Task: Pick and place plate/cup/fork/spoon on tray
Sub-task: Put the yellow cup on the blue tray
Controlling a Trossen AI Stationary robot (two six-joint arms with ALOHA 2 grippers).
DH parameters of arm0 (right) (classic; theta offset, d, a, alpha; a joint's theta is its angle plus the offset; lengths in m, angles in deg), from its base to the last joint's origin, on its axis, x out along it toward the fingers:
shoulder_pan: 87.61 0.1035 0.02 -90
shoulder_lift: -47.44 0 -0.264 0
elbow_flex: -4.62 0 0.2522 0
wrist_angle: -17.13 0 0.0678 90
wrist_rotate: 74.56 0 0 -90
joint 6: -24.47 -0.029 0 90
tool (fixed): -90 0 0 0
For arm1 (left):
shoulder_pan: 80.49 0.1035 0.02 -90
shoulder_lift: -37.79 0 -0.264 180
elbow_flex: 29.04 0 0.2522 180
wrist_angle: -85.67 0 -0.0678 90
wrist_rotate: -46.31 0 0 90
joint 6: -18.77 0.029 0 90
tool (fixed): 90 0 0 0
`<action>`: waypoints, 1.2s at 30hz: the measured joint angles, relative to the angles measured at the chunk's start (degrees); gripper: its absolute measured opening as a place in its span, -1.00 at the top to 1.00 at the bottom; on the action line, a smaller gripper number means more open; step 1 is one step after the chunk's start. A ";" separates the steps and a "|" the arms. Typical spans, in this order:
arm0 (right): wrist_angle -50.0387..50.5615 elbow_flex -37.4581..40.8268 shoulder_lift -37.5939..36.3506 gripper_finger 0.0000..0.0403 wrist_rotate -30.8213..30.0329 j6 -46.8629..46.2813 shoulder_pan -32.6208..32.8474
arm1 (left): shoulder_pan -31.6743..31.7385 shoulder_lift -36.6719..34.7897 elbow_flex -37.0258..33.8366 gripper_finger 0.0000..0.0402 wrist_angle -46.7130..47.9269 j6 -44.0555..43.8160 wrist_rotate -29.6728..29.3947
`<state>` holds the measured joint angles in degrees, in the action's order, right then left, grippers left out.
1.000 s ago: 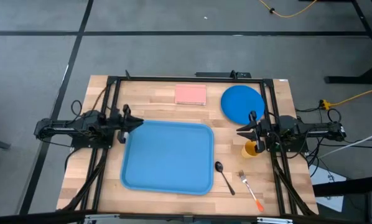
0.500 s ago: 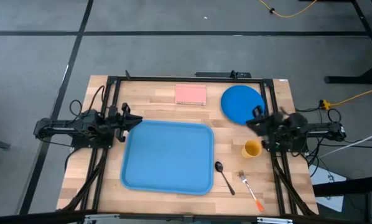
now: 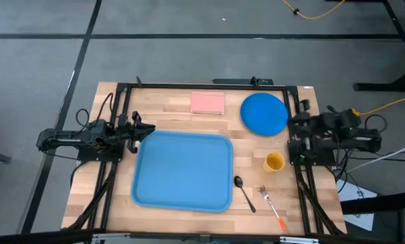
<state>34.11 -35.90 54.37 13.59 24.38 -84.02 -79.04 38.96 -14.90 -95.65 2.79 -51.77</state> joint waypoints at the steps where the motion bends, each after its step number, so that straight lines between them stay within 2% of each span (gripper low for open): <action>1: 8.80 -3.35 1.67 0.66 -0.44 -3.50 0.00 | 0.00 0.00 0.00 0.73 0.11 0.00 0.00; 4: 30.55 -12.35 6.76 0.66 -0.33 -15.21 0.00 | 0.00 0.00 0.00 0.73 0.74 -0.01 0.00; 7: 46.87 -18.72 10.70 0.66 2.21 -23.76 0.00 | 0.00 0.00 0.00 0.73 2.13 -0.04 0.02; 10: 59.08 -22.90 13.43 0.66 2.71 -29.07 0.02 | 0.02 0.00 0.00 0.73 3.27 -0.19 0.02; 14: 68.03 -22.81 16.77 0.67 -1.97 -40.26 0.00 | 0.01 0.00 0.00 0.73 3.47 -0.42 0.02; 19: 71.19 -17.96 22.39 0.71 -0.87 -41.14 0.00 | 0.00 0.00 0.00 0.73 3.49 -0.49 0.02; 24: 71.22 -17.38 27.87 0.72 1.05 -40.15 0.02 | 0.00 0.00 0.00 0.73 3.49 -0.49 0.02; 26: 71.16 -17.37 29.60 0.72 3.84 -39.23 0.00 | 0.00 0.00 0.02 0.73 3.49 -0.51 0.02; 31: 68.52 -17.38 33.06 0.72 11.74 -27.32 0.01 | 0.01 0.00 0.02 0.73 3.49 -0.53 0.02; 36: 62.59 -17.38 35.39 0.72 13.46 -21.93 0.00 | 0.02 0.00 0.02 0.73 3.49 -1.19 0.00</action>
<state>96.70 -53.28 89.76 27.04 2.45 -84.02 -79.02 38.96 -14.88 -92.16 1.60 -51.77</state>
